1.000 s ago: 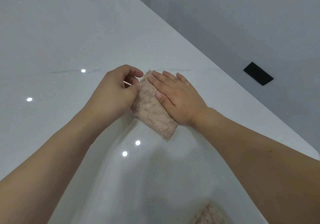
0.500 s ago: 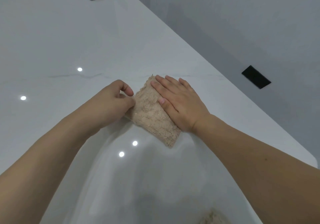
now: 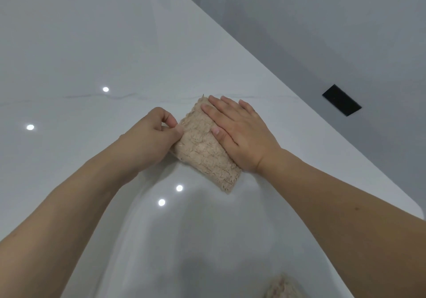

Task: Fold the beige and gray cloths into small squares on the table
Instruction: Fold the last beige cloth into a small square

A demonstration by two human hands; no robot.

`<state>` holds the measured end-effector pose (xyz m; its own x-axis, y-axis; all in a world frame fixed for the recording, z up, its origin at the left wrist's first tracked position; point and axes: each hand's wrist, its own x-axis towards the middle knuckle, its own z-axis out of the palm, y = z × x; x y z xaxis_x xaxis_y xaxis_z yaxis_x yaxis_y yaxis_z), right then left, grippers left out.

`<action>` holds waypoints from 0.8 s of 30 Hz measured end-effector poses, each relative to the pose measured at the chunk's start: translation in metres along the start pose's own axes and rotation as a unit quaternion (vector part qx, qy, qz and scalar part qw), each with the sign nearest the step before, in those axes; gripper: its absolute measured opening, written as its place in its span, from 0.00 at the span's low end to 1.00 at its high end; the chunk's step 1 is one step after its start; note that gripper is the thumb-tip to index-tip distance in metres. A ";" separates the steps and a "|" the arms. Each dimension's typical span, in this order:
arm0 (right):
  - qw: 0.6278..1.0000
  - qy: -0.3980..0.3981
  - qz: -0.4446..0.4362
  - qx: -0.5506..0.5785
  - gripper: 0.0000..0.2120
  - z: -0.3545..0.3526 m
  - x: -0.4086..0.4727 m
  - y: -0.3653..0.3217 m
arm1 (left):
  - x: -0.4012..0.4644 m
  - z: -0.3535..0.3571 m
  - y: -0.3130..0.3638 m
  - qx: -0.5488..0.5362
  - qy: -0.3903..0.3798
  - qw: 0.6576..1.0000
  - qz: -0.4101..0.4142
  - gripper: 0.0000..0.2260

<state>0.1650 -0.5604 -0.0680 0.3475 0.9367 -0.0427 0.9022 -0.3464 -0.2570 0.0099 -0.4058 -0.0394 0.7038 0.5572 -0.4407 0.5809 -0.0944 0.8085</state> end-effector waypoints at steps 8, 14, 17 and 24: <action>0.998 0.022 0.002 0.053 0.23 0.002 0.000 0.002 | -0.010 0.023 -0.008 0.342 0.213 0.910 0.095 0.07; 0.993 0.043 0.017 0.109 0.23 0.002 0.001 0.006 | -0.059 0.052 -0.018 0.332 0.326 0.858 0.219 0.11; 0.991 0.045 0.015 0.124 0.23 0.003 0.002 0.008 | -0.072 0.082 -0.023 0.344 0.272 0.857 0.271 0.15; 0.991 0.047 0.008 0.122 0.23 0.002 0.002 0.009 | -0.069 0.107 -0.013 0.382 0.285 0.848 0.233 0.12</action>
<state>0.1729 -0.5610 -0.0725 0.3942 0.9182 0.0382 0.8113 -0.3282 -0.4838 -0.0022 -0.5318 -0.0609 0.7444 0.5997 0.2938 0.5418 -0.7995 0.2592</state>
